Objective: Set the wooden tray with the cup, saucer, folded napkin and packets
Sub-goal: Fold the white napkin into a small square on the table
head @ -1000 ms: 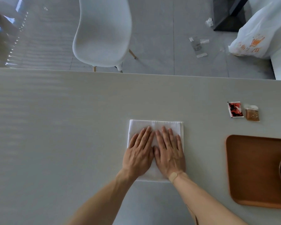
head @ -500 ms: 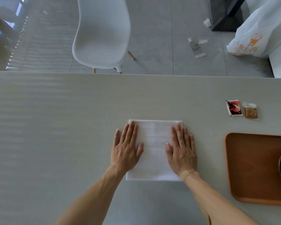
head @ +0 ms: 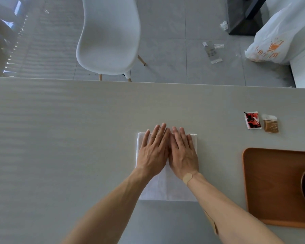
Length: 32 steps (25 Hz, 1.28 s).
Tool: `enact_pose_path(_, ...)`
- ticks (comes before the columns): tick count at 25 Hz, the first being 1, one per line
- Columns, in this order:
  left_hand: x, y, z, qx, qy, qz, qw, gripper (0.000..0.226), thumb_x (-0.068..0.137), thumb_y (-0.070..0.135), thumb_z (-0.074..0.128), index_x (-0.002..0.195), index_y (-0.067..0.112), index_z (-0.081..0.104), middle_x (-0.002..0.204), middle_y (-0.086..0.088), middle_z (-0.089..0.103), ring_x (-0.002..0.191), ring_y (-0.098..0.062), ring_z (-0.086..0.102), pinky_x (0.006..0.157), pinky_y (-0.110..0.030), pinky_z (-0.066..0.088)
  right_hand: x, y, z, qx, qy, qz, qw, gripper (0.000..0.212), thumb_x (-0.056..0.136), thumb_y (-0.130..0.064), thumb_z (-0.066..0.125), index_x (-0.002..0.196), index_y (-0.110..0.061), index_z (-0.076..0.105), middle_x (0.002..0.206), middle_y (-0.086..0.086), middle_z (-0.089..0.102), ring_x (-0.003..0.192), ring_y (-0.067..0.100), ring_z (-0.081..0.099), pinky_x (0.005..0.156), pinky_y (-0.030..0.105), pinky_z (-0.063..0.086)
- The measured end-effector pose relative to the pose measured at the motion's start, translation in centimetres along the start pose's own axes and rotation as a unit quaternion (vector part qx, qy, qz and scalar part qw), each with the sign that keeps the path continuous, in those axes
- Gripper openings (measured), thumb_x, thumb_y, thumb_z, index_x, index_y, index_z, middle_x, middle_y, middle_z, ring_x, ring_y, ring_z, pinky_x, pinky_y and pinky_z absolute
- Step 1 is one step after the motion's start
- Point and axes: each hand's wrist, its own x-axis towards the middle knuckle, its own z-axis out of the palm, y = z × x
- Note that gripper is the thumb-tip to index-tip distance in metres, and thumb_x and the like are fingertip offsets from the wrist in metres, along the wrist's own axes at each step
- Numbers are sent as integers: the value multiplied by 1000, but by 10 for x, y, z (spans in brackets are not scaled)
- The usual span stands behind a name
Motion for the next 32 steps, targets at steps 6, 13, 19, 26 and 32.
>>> enact_pose_path(6,4,-8,14,17,8,3,1000,56,103,34,22,154,11,21,163,-7,16,151,-19,9,123,-44,15,1,9,13,-24,9,-10,1000,53,99,-28,29,151,-15,29,159,4,26,148,25,18,119,47,19)
enact_pose_path(13,-5,-47,6,45,-15,8,999,64,101,47,22,156,15,11,164,-5,9,151,-18,6,123,-41,12,-1,31,3,-58,-15,55,997,65,95,-50,28,154,-25,17,162,-6,13,150,26,10,119,55,7)
enact_pose_path(19,-12,-73,-2,62,-42,-5,997,66,101,50,17,156,16,1,165,-2,1,151,-16,2,123,-40,8,1,36,0,-80,-60,74,992,65,96,-51,19,154,-28,5,163,-10,4,150,31,2,119,58,2)
enact_pose_path(26,-26,-40,-16,68,-41,-40,996,65,102,48,15,155,14,-2,164,-3,-5,151,-19,-4,123,-44,0,-18,12,-20,-72,-80,36,994,64,100,-40,25,154,-19,-1,163,-1,-8,149,28,-12,119,56,-2)
enact_pose_path(32,-100,13,17,17,-28,18,999,58,104,38,27,154,9,20,163,-10,13,151,-23,10,122,-48,18,-93,-19,1,-49,-45,28,997,59,98,-34,24,152,-11,22,161,7,16,149,29,10,117,53,14)
